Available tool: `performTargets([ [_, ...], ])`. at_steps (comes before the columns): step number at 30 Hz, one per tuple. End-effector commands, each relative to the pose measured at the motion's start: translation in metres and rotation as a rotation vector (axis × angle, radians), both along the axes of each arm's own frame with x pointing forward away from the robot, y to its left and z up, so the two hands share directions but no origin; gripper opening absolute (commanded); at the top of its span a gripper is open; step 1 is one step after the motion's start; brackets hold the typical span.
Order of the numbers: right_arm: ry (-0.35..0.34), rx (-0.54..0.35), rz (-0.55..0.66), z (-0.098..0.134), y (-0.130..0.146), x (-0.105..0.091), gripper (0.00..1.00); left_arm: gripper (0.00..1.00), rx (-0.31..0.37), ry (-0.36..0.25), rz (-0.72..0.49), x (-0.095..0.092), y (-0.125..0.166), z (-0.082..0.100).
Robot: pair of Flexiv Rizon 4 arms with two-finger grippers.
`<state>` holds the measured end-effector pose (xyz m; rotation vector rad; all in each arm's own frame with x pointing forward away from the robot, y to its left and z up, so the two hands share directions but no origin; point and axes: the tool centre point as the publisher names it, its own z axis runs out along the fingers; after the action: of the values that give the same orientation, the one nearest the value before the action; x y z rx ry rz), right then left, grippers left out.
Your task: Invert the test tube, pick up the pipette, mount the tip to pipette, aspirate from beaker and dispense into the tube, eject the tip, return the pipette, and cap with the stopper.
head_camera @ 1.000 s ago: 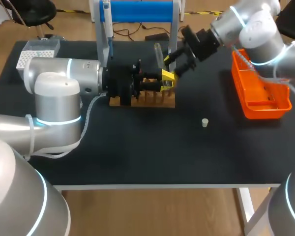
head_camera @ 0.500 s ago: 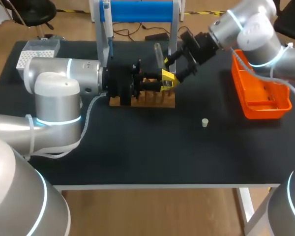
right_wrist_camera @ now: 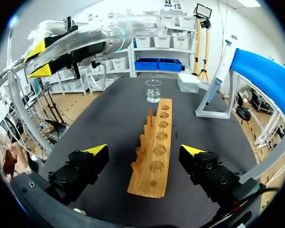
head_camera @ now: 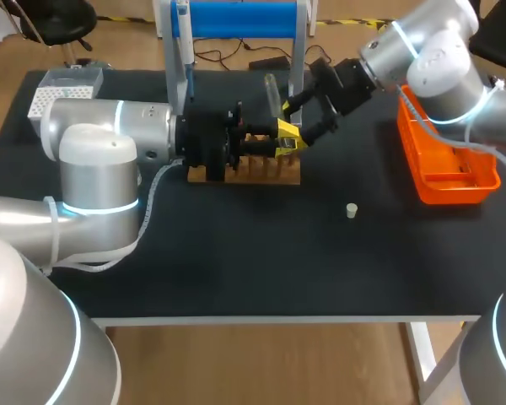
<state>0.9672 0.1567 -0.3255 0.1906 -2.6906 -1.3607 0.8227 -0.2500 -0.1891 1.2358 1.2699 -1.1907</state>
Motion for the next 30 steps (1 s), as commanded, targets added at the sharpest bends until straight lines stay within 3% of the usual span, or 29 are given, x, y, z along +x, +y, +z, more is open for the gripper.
performTargets([
  [1, -0.005, -0.001, -0.006, 0.001, -0.002, -0.005, 1.0, 0.0, 0.002, 0.0, -0.001, 0.0, 0.0, 0.001],
  [12, -0.005, -0.001, -0.006, 0.001, -0.002, -0.005, 1.0, 0.0, 0.002, 0.0, -0.001, 0.0, 0.0, 0.001],
  [15, -0.005, -0.001, -0.006, 0.001, -0.002, -0.005, 1.0, 0.0, -0.027, 0.05, 0.013, -0.002, -0.001, 0.006],
  [23, -0.005, -0.001, -0.006, 0.001, -0.002, -0.005, 1.0, 0.0, -0.077, 0.274, -0.013, 0.016, -0.005, 0.046],
  [26, -0.005, -0.001, -0.006, 0.001, -0.002, -0.005, 1.0, 0.0, -0.109, 0.411, -0.007, 0.023, -0.003, 0.052],
  [28, -0.005, -0.001, -0.006, 0.001, -0.002, -0.005, 1.0, 0.0, -0.15, 0.534, 0.001, 0.027, -0.002, 0.051],
  [30, -0.005, -0.001, -0.006, 0.001, -0.002, -0.005, 1.0, 0.0, -0.159, 0.606, 0.001, 0.03, -0.001, 0.05],
])
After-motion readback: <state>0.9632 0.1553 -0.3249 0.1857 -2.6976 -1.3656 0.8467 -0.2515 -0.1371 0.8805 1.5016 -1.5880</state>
